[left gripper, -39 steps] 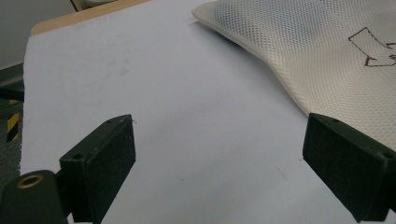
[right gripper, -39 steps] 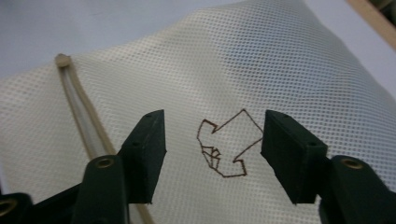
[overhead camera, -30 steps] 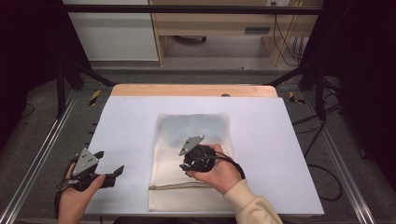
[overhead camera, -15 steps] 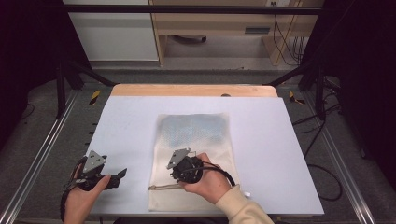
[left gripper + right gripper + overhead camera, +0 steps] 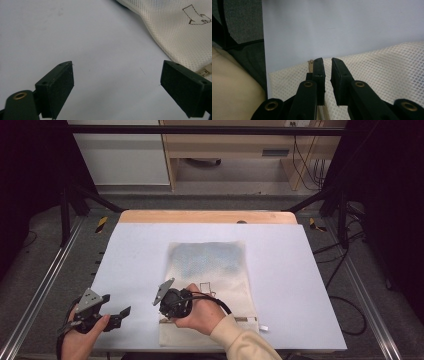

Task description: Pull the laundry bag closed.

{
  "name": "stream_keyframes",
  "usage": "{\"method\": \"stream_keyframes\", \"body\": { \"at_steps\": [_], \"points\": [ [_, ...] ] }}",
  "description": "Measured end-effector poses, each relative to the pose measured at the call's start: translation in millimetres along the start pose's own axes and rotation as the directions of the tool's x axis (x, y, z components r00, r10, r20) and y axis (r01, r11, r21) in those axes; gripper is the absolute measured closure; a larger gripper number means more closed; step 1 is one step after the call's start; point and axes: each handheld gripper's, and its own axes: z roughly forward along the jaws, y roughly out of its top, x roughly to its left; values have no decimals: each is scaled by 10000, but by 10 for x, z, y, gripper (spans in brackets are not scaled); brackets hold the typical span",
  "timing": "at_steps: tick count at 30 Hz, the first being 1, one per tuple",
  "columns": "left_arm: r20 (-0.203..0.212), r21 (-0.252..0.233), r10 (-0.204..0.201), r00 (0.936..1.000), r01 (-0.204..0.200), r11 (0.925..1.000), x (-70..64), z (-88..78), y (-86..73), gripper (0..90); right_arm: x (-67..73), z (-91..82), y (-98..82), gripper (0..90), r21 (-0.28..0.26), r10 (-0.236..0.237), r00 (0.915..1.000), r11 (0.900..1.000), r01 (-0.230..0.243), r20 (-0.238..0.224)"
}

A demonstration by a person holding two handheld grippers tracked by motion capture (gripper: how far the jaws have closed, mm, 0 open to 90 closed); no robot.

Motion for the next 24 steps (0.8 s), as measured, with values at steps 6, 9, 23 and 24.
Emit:
{"method": "stream_keyframes", "body": {
  "at_steps": [6, 9, 23, 24],
  "points": [
    [-252, 83, 380, 9990, -378, 9993, -47, -39, 51, 95, 49, 64, -55, 790, -247, 121, 9999, 9996, -122, -44],
    [-151, 85, 159, 9998, -158, 9998, -70, -56, 31, 101, 57, 94, -94, 789, -239, 372, 9993, 9990, -374, -99],
    [307, -257, -198, 9993, 206, 9995, -168, -139, -32, 87, 36, 340, -84, 757, 154, 455, 9963, 9989, -445, -723],
    [350, -242, -94, 9993, 102, 9997, -178, -138, -24, 87, 32, 347, -82, 766, 168, 432, 9967, 9990, -421, -694]
  ]
}}
